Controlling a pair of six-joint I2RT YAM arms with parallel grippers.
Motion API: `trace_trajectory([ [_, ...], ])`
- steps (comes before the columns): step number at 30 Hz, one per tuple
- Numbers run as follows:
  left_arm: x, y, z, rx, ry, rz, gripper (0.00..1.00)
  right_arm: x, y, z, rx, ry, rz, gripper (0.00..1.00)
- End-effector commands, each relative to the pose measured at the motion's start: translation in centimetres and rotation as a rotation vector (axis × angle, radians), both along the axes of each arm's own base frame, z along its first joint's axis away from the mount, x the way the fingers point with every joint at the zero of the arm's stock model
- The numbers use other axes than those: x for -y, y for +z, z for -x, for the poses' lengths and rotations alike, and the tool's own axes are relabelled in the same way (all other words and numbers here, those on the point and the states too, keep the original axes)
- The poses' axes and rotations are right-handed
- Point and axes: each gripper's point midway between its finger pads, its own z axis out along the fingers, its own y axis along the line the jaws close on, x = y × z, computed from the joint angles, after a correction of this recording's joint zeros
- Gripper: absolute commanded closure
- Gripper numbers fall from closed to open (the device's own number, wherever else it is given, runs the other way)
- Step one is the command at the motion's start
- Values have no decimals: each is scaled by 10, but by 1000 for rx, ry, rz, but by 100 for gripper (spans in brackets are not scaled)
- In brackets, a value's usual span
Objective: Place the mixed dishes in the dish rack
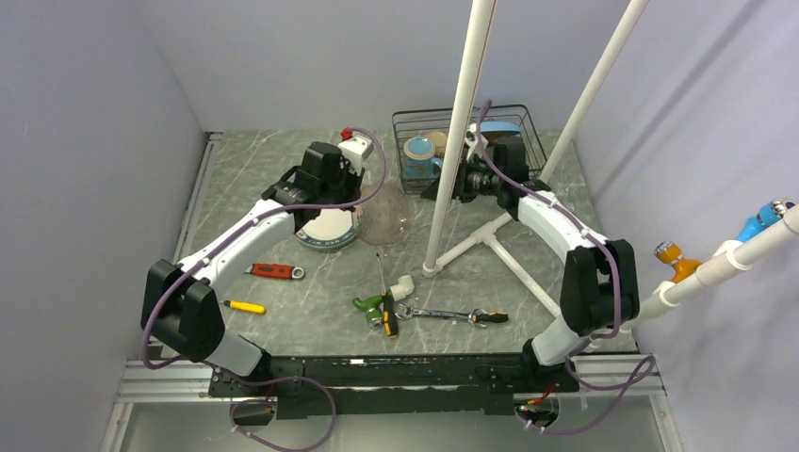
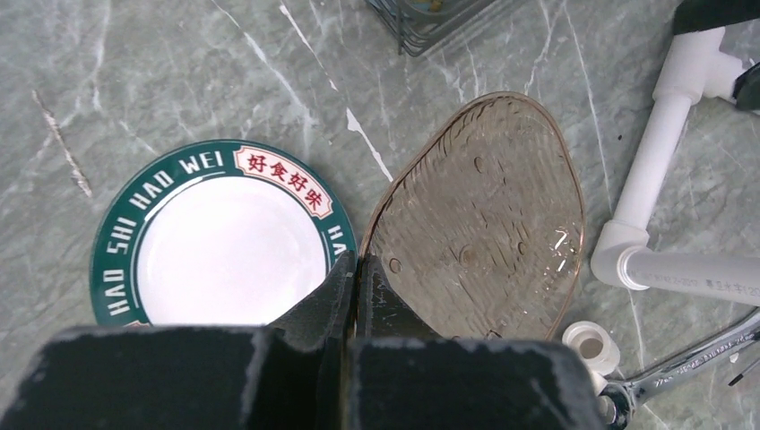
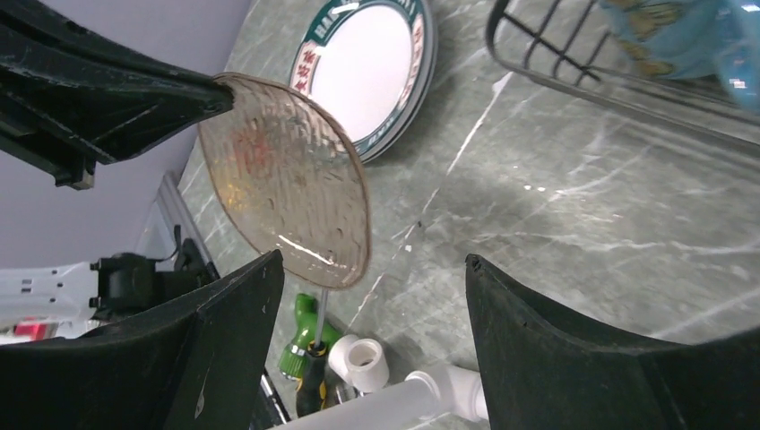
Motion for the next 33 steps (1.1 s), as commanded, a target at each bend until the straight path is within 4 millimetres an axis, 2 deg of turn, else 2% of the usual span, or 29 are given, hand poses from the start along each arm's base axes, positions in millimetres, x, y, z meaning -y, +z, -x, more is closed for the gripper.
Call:
trace_trajectory([
  [1, 18, 21, -6, 40, -46, 53, 100, -34, 20, 7, 90, 164, -50, 25],
  [6, 26, 18, -3, 31, -70, 66, 100, -48, 0, 19, 43, 231, -67, 30],
  [12, 38, 19, 4, 24, -129, 95, 100, -52, -22, 21, -6, 244, -57, 31],
  [15, 45, 20, 9, 28, -162, 98, 100, -54, -24, 19, 1, 252, -64, 34],
  [20, 53, 19, 15, 25, -199, 106, 100, -56, -28, 21, -36, 273, -73, 52],
  [26, 57, 17, 16, 7, -201, 112, 100, -59, -24, 30, -13, 298, -126, 56],
  [28, 57, 17, 17, 8, -204, 117, 100, -60, -25, 32, -12, 304, -137, 63],
  [30, 57, 18, 17, 13, -203, 120, 100, -60, -27, 33, -21, 312, -140, 76],
  [32, 56, 20, 16, 11, -195, 121, 100, -60, -28, 36, -23, 320, -152, 96],
  [33, 56, 21, 16, 8, -186, 120, 99, -60, -28, 35, -19, 312, -148, 100],
])
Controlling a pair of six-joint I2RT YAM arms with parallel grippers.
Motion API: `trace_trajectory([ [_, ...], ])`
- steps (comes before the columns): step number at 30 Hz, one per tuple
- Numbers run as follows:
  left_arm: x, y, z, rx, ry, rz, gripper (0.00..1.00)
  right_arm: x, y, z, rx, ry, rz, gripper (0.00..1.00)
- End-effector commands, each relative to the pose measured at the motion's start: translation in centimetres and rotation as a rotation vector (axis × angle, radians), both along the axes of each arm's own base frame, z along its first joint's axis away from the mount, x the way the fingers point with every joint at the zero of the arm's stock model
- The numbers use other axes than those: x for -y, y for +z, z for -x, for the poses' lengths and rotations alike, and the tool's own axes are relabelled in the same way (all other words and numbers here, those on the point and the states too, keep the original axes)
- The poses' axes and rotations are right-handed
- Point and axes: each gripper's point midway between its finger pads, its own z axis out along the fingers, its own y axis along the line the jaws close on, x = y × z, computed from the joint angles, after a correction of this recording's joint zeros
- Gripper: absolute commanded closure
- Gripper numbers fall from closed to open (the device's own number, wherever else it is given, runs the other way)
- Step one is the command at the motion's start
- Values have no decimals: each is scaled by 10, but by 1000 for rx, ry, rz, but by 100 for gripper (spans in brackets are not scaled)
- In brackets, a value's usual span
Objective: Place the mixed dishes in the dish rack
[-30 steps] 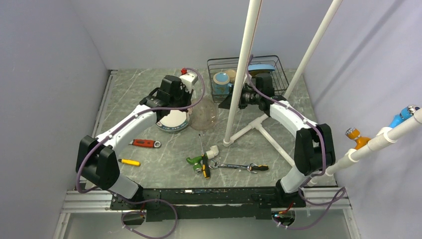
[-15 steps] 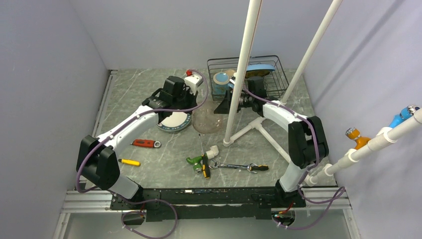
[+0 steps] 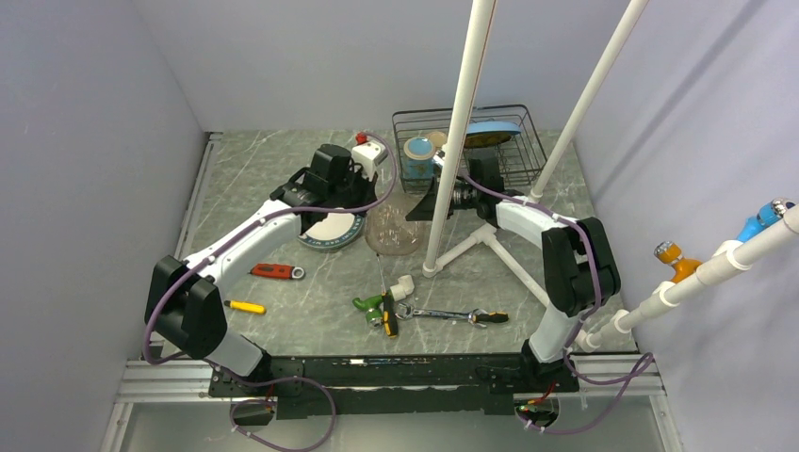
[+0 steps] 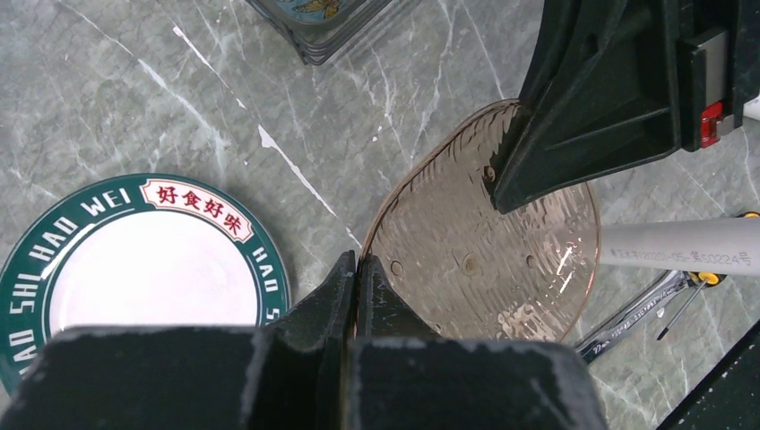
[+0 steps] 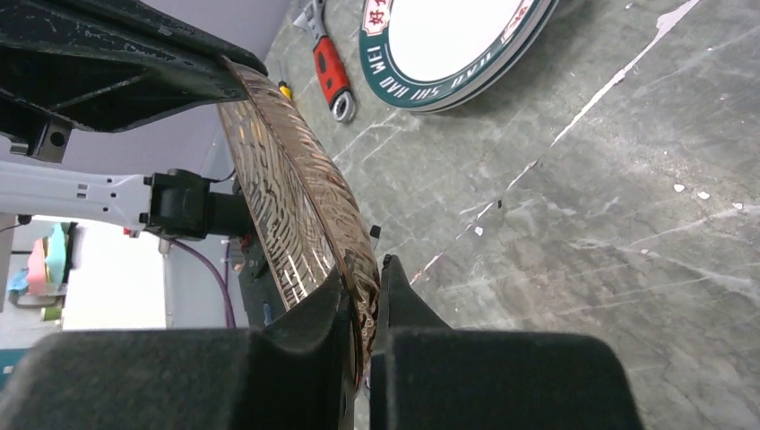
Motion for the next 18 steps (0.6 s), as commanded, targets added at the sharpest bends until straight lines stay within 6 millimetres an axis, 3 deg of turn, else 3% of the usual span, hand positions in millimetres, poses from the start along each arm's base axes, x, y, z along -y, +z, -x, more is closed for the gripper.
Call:
trace_trajectory([
  [1, 9, 24, -6, 47, 4, 52, 95, -4, 20, -4, 90, 12, -47, 100],
  [5, -4, 29, -11, 68, 70, 23, 70, 7, 28, -23, 146, -112, 22, 100],
  [8, -16, 36, -13, 103, 118, -2, 54, 30, 24, -49, 159, -270, 176, 100],
  [13, -34, 50, -13, 164, 189, -17, 40, 78, 31, -80, 243, -495, 419, 100],
  [18, -41, 58, -12, 195, 220, -8, 34, 124, 69, -91, 423, -648, 596, 100],
])
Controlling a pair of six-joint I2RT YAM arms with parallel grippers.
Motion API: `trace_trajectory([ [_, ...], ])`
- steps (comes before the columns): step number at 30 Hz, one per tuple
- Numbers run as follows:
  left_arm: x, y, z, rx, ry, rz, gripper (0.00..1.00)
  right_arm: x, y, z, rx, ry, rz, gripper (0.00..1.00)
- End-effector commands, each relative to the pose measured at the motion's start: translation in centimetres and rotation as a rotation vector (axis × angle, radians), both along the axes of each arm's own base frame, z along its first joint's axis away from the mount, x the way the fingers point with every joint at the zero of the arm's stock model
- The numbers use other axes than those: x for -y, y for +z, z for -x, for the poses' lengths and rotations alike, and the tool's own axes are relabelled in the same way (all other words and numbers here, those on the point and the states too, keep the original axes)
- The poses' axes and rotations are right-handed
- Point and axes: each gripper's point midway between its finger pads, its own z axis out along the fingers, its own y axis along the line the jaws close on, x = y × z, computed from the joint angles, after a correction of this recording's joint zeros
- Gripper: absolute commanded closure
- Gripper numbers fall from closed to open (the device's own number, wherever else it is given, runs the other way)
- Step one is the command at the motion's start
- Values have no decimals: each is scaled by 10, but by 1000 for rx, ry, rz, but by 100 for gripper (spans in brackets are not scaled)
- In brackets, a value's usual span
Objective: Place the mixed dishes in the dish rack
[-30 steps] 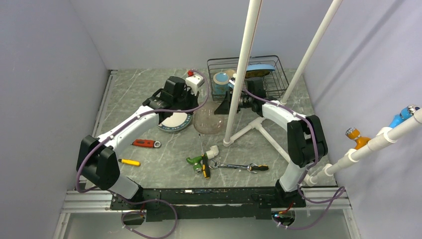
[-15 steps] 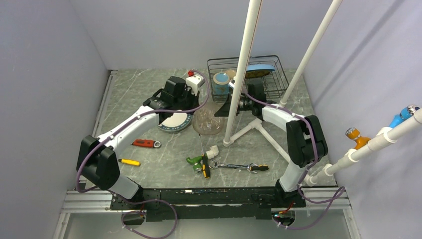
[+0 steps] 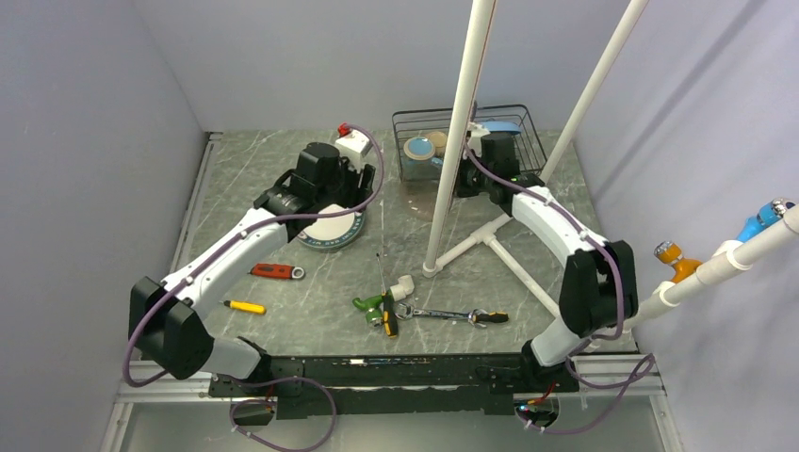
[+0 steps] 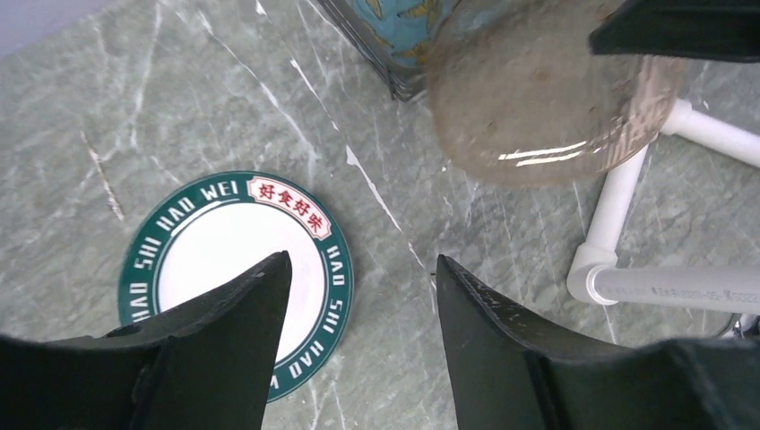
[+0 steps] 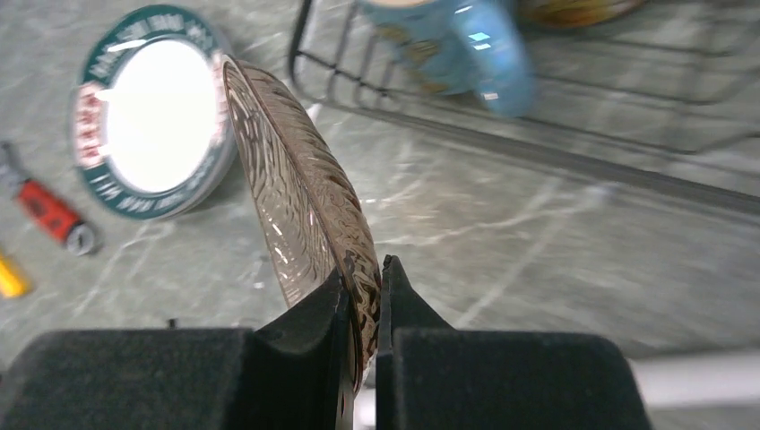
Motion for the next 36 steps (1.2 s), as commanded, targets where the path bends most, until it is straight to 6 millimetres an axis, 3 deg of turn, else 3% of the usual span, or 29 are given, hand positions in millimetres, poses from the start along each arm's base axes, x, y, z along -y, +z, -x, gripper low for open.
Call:
trace_trajectory([
  [1, -10, 27, -2, 84, 54, 22, 34, 61, 63, -20, 239, -200, 249, 100],
  [3, -12, 29, -2, 88, 61, 24, 33, 84, 80, -24, 300, -275, 331, 100],
  [10, -14, 27, -3, 81, 71, 18, 36, 132, 131, -40, 443, -412, 530, 100],
  [14, -16, 30, -2, 86, 77, 17, 36, 153, 156, -53, 511, -446, 552, 100],
  [20, -19, 33, 1, 103, 79, 24, 37, 165, 173, -75, 644, -326, 651, 100],
  [28, -19, 32, 1, 107, 78, 28, 37, 162, 173, -96, 778, -49, 841, 100],
  [36, -17, 38, 6, 121, 67, 72, 37, 161, 146, -107, 872, 207, 1024, 100],
])
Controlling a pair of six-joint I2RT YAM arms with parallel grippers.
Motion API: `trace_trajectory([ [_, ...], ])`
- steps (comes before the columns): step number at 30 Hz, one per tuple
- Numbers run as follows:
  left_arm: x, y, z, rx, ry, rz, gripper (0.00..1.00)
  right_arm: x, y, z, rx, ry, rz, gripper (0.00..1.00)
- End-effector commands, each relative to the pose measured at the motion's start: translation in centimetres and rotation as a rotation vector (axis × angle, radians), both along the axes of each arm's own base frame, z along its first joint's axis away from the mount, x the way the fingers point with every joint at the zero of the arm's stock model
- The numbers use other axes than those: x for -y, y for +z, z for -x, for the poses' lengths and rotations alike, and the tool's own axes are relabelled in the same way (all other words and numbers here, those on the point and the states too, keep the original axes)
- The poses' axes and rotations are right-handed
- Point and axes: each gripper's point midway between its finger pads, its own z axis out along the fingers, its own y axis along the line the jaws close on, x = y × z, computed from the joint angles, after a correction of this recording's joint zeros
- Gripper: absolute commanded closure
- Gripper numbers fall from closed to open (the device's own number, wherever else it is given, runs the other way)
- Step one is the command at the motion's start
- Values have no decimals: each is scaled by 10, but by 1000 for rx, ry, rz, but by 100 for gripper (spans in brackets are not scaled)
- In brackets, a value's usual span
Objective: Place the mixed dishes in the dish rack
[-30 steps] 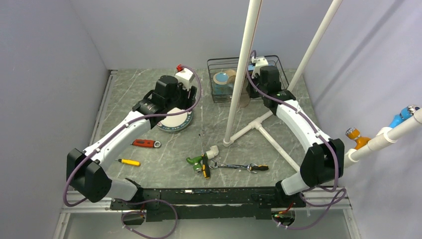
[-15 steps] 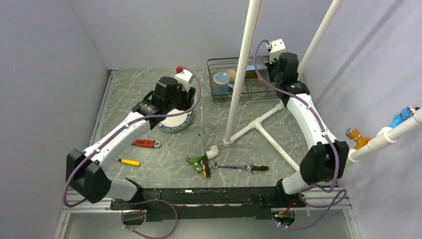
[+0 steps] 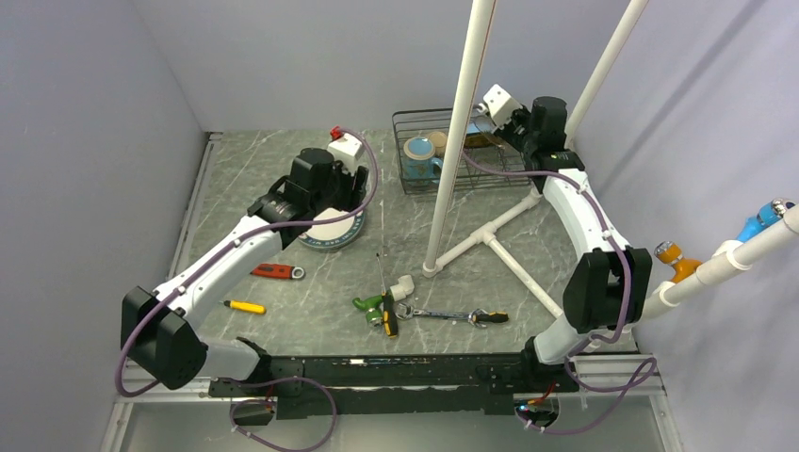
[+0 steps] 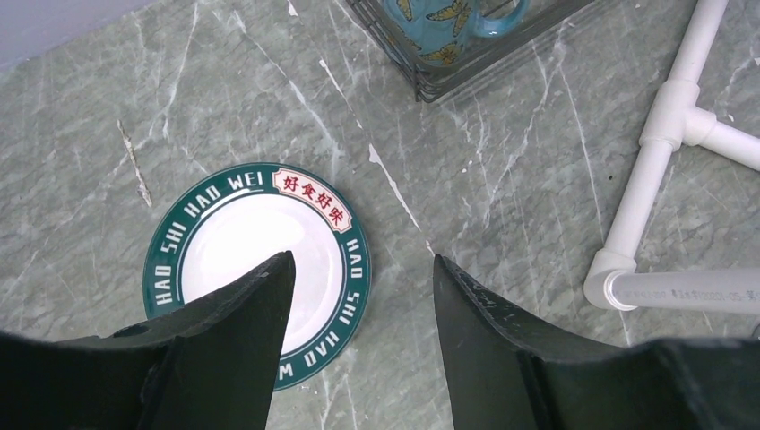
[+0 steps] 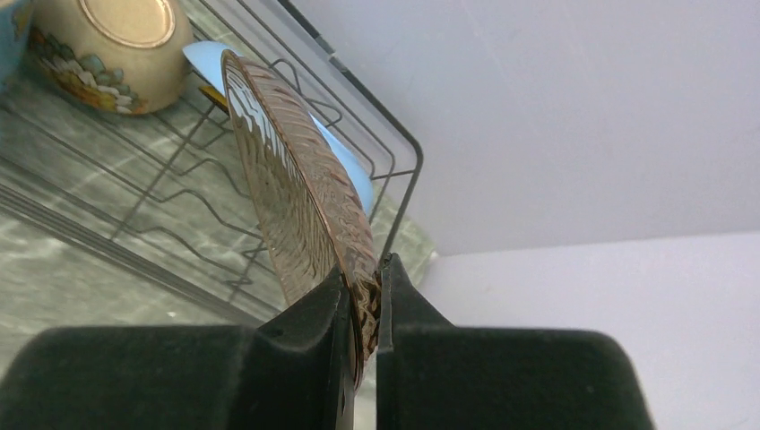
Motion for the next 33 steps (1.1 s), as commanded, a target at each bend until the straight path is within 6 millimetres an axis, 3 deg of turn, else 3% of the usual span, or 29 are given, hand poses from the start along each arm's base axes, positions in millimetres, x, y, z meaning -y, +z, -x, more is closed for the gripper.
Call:
trace_trajectory([
  [1, 0, 28, 3, 75, 3, 78, 37, -11, 17, -12, 110, 184, 192, 100],
  [6, -1, 30, 3, 87, 8, 80, 38, -20, -5, -16, 103, 310, 327, 100],
  [19, 1, 14, -4, 54, 6, 45, 37, -8, -36, -48, 83, 313, 512, 100],
  [33, 3, 5, -7, 24, -3, 40, 37, 1, -20, -73, 174, 249, 632, 100],
])
